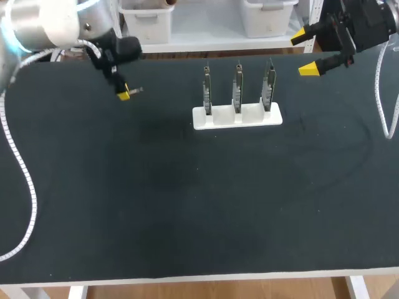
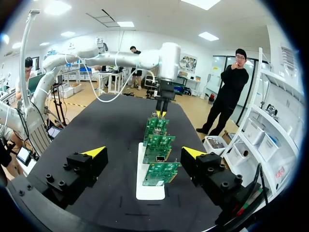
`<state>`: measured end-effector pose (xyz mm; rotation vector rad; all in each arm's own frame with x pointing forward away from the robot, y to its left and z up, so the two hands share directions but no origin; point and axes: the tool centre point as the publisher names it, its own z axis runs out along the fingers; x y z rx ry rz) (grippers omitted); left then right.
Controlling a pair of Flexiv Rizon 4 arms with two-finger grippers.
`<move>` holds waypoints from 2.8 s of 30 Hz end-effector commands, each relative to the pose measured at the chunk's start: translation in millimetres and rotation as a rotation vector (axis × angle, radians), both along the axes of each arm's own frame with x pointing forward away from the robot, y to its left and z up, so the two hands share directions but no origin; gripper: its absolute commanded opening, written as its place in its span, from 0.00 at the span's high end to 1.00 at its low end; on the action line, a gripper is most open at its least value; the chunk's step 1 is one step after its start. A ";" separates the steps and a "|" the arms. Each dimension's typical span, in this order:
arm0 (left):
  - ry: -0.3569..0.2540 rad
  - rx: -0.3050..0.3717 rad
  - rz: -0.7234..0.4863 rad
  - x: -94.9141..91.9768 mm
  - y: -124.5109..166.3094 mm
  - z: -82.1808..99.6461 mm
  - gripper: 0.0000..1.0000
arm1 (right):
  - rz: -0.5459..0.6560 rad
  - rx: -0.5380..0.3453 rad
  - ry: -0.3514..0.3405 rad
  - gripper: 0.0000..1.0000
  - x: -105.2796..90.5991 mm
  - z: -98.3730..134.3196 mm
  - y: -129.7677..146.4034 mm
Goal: Pick up the optical module with the left hand, and insert it into the network port with the right hand.
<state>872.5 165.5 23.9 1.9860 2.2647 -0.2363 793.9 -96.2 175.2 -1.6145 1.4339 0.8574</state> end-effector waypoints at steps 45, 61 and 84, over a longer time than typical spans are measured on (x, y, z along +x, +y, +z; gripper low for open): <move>0.025 -0.351 -0.180 -13.0 -78.8 22.9 1.00 | -0.003 -0.001 -0.002 0.00 -1.6 0.4 0.1; -0.123 -0.451 -0.225 -18.5 -92.3 68.3 1.00 | -0.003 -0.001 -0.002 0.00 -1.6 0.4 0.1; -0.270 -0.560 -0.348 -18.4 -133.6 111.3 1.00 | -0.003 -0.001 -0.002 0.00 -1.6 0.4 0.1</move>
